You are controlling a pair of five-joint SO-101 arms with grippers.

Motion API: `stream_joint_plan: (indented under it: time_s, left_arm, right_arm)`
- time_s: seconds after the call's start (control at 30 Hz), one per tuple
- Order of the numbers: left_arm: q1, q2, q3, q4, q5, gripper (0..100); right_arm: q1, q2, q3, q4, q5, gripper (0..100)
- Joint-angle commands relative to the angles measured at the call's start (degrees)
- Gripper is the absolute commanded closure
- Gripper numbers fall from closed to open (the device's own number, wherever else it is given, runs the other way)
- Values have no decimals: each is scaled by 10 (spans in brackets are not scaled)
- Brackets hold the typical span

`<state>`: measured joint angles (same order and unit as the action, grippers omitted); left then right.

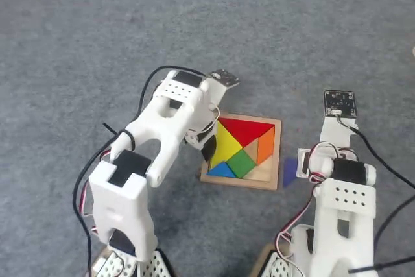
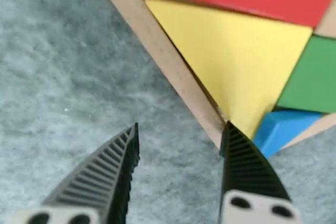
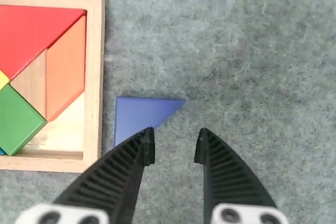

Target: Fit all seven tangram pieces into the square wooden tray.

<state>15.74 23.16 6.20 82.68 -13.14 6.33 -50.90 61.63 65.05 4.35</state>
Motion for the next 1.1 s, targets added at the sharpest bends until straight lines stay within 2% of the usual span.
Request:
stream_joint_plan:
  time_s: [0.0, 0.23, 0.4, 0.57, 0.77, 1.07]
  left_arm:
    - [1, -19, -31, 20, 13, 761]
    - [34, -103, -10, 67, 24, 761]
    - [60, -110, 69, 7, 29, 761]
    - [55, -45, 92, -59, 40, 761]
    - [56, 19, 56, -55, 41, 761]
    - [42, -161, 49, 10, 55, 761]
  right_arm:
    - [-7, -7, -2, -9, -2, 865]
    - [-7, -7, -2, -10, -2, 865]
    - [-7, -7, -2, -10, -2, 865]
    - [-7, -7, -2, -10, -2, 865]
    - [-7, -7, -2, -10, -2, 865]
    - [-7, -7, -2, -7, 8, 865]
